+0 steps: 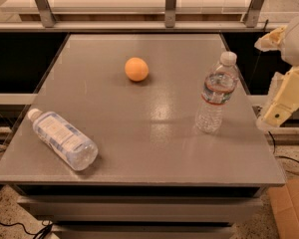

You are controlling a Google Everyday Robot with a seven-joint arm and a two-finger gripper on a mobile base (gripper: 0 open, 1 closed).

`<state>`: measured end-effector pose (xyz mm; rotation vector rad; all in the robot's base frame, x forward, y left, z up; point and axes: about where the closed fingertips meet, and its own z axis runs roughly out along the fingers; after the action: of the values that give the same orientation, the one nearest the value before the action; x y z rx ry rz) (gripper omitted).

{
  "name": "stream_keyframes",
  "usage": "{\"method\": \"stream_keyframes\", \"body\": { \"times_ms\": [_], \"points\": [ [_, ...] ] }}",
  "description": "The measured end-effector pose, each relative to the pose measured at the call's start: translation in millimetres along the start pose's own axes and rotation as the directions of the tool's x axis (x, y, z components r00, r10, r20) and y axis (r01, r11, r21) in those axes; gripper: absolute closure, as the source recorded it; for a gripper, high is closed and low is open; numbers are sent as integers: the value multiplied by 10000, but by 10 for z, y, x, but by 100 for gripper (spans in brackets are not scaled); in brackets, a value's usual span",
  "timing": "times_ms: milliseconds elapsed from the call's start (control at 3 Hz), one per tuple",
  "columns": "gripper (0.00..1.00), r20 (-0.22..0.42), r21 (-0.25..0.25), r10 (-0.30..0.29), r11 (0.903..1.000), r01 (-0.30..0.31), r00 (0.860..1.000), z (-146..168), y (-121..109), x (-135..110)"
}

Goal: Knock water bottle over

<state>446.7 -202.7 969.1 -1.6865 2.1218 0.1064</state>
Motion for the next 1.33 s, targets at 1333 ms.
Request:
{"method": "stream_keyframes", "body": {
  "times_ms": [1333],
  "points": [
    [0,3457,-2219,1653,9708,-907,9237,729,-13,-20]
  ]
}}
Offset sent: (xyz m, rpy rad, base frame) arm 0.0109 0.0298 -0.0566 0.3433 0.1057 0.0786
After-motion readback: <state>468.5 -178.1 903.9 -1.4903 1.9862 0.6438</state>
